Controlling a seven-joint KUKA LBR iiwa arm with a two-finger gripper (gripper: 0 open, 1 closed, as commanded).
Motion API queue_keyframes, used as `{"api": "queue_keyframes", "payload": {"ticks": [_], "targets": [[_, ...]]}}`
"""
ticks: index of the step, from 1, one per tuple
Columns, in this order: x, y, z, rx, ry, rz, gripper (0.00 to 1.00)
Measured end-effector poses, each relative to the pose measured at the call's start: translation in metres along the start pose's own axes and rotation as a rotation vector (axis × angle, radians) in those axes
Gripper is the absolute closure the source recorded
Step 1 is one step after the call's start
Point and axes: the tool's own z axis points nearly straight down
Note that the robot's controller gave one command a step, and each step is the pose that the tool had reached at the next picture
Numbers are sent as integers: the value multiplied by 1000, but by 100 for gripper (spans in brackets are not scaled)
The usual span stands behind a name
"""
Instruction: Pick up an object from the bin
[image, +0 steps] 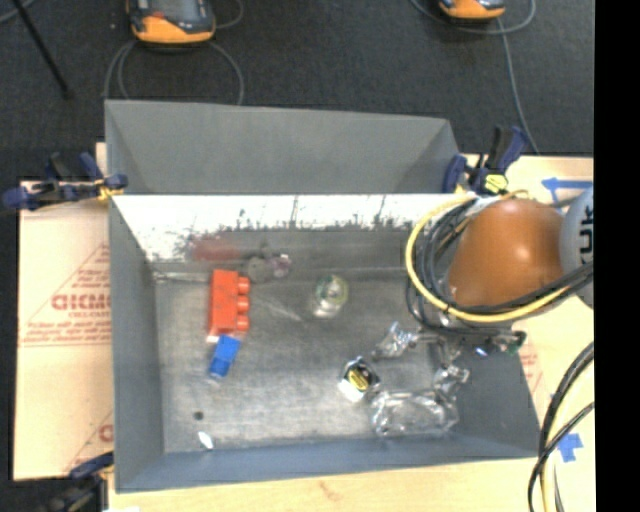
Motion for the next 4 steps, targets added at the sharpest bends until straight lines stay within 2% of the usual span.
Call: {"api": "queue_keyframes", "payload": {"ticks": [1, 2, 3, 4], "targets": [[-5, 13, 5, 5, -5, -76, 0], [-84, 75, 7, 4, -9, -161, 0], [-67, -26, 38, 6, -18, -215, 0], [-95, 46, 38, 7, -7, -646, 0]]}}
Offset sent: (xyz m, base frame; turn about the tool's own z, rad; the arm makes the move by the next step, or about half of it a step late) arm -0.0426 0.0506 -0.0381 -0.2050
